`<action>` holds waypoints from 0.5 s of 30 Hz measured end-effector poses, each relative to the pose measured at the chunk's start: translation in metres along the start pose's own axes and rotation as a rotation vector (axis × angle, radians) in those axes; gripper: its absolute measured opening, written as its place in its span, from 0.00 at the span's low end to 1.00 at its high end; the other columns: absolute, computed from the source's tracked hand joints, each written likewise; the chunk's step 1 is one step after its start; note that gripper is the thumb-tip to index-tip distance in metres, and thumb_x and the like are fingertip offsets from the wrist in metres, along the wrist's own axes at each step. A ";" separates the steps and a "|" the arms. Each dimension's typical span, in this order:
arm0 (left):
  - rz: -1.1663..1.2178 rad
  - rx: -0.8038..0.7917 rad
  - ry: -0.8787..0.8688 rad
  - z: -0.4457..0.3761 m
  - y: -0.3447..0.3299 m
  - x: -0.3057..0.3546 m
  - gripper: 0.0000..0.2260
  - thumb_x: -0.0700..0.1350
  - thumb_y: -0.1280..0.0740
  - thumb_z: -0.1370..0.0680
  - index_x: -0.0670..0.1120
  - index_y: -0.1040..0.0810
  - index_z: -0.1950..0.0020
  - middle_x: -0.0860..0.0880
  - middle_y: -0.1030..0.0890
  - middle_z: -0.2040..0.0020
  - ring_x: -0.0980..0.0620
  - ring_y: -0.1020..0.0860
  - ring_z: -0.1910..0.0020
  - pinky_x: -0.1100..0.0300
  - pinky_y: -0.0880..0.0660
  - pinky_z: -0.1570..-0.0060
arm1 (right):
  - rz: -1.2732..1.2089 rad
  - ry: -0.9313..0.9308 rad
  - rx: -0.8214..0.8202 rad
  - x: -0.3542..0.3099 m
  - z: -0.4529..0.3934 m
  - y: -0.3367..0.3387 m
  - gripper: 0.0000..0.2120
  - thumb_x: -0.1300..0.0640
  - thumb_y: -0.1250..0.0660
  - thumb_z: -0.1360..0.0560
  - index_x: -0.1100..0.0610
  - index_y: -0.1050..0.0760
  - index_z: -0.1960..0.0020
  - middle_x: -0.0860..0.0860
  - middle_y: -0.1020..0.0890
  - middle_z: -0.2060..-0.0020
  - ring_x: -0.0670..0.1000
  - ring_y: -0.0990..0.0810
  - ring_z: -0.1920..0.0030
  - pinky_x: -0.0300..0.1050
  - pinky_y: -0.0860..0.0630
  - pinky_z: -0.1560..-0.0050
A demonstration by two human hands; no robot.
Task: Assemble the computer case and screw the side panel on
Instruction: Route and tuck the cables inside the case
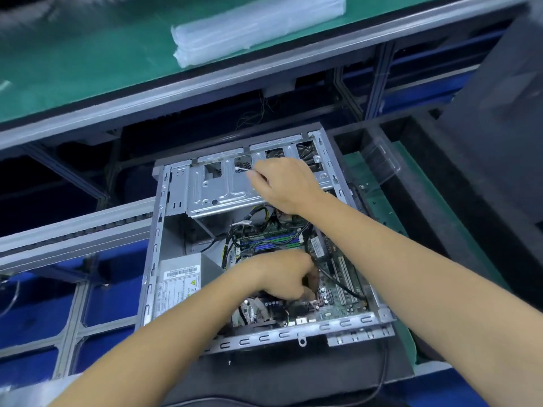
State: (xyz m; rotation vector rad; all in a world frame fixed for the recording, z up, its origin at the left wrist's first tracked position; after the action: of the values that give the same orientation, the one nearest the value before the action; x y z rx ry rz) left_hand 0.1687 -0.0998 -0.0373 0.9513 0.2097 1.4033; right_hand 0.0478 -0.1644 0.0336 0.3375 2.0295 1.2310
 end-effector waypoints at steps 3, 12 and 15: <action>0.241 0.188 -0.071 0.022 0.040 -0.019 0.06 0.47 0.31 0.24 0.46 0.18 0.57 0.54 0.19 0.65 0.56 0.22 0.66 0.62 0.26 0.61 | -0.267 -0.141 0.025 0.013 0.000 0.017 0.21 0.55 0.44 0.16 0.54 0.38 0.68 0.51 0.30 0.72 0.57 0.30 0.67 0.51 0.38 0.66; 0.647 0.486 0.145 -0.008 0.055 -0.057 0.16 0.62 0.31 0.28 0.49 0.23 0.57 0.55 0.21 0.60 0.59 0.25 0.63 0.62 0.32 0.63 | -0.696 -0.376 -0.039 0.032 0.018 0.039 0.17 0.56 0.42 0.16 0.53 0.19 0.59 0.46 0.22 0.52 0.45 0.25 0.50 0.42 0.31 0.50; 0.886 0.516 0.167 -0.026 0.040 -0.059 0.18 0.56 0.28 0.29 0.46 0.31 0.64 0.49 0.21 0.64 0.59 0.27 0.71 0.59 0.33 0.64 | -0.779 -0.388 0.025 0.037 0.027 0.050 0.17 0.58 0.41 0.16 0.54 0.20 0.60 0.36 0.21 0.72 0.33 0.24 0.67 0.29 0.30 0.63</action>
State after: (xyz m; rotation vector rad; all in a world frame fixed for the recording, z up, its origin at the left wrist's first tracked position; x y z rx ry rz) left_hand 0.1096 -0.1463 -0.0505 1.4452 0.3011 2.3133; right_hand 0.0333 -0.1006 0.0524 -0.1912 1.5899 0.5946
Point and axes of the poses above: each hand's wrist, its own z-axis away from the middle knuckle, its own y-axis out of the back of the hand, x = y × z, the point moved 10 cm from there along -z, towards the middle knuckle
